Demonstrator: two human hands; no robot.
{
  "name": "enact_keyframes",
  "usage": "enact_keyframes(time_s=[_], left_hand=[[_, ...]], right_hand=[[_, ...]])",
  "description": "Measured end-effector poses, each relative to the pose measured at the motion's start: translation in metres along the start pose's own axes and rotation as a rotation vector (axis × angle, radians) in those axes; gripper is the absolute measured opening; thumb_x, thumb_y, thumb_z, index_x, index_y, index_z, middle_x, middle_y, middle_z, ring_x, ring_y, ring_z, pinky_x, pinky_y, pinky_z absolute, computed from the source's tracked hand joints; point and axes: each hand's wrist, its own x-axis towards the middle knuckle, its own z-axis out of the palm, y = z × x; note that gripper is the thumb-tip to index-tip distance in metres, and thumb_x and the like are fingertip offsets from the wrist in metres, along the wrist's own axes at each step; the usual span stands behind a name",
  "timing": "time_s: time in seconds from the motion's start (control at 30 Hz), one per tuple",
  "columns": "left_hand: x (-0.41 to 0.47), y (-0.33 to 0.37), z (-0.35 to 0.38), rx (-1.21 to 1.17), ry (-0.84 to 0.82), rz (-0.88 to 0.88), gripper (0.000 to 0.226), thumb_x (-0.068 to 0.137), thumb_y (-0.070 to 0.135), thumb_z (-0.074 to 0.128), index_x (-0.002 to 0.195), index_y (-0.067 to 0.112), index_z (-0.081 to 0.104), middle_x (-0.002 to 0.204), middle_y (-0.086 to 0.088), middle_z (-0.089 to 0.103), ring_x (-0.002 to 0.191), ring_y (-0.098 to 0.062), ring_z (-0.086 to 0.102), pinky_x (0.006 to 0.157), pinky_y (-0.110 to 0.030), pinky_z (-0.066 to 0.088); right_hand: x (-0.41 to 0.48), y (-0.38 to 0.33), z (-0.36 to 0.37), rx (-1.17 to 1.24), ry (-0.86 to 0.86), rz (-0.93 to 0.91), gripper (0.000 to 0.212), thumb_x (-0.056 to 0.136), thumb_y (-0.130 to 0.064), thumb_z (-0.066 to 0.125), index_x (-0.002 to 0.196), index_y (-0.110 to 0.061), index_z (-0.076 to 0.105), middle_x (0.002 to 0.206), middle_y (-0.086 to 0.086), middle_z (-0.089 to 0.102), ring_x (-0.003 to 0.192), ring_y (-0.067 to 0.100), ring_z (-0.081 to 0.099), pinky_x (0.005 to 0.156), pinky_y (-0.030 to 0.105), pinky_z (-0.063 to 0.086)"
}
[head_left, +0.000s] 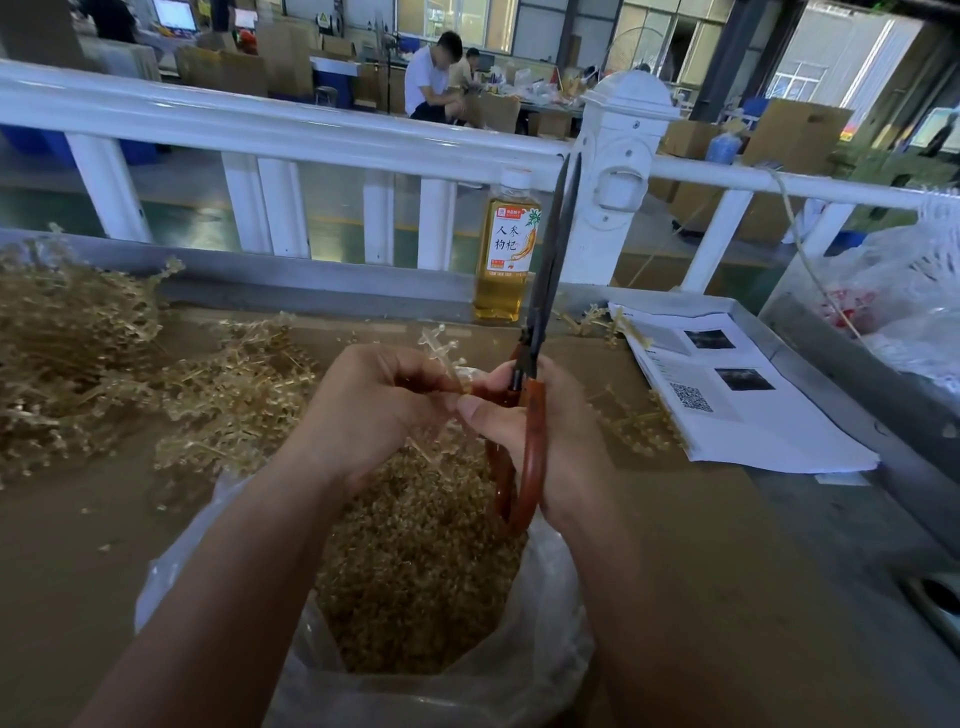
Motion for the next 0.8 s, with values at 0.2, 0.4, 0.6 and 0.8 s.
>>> enact_keyframes(time_s=[0.2,0.4,0.6,0.8], left_hand=[[-0.002,0.0,0.001,-0.014,-0.04,0.026,0.014,0.069,-0.013,0.068,0.066,0.001,0.066,0.055,0.004,0.06,0.042,-0.001,0.05,0.04,-0.01,0.038],[-0.002,-0.006,0.002,0.036,-0.079,0.043,0.015,0.075,-0.014,0.063,0.071,0.001,0.063,0.059,0.002,0.064,0.054,-0.007,0.057,0.048,-0.017,0.046],[0.0,-0.01,0.001,0.137,-0.087,0.052,0.017,0.081,0.002,0.065,0.072,0.016,0.066,0.072,-0.004,0.07,0.07,-0.02,0.063,0.066,-0.034,0.054],[0.002,-0.011,-0.004,0.159,-0.064,-0.001,0.016,0.078,-0.003,0.067,0.081,0.012,0.062,0.064,-0.001,0.069,0.061,-0.012,0.065,0.056,-0.021,0.052]], right_hand=[[-0.003,-0.001,-0.003,0.019,-0.064,0.01,0.025,0.072,-0.013,0.076,0.076,-0.018,0.053,0.073,-0.007,0.059,0.067,0.003,0.061,0.06,0.013,0.047],[-0.001,0.001,0.0,-0.041,-0.031,0.012,0.025,0.075,-0.011,0.074,0.072,-0.021,0.051,0.069,-0.008,0.057,0.057,-0.001,0.054,0.047,0.004,0.039],[0.0,0.0,0.001,-0.027,-0.028,0.04,0.024,0.075,-0.007,0.073,0.075,-0.016,0.05,0.069,-0.005,0.055,0.052,-0.001,0.054,0.04,0.005,0.037],[0.002,0.005,0.009,-0.032,-0.007,0.031,0.03,0.074,-0.003,0.073,0.071,-0.02,0.048,0.068,-0.012,0.054,0.047,-0.019,0.048,0.046,0.0,0.037]])
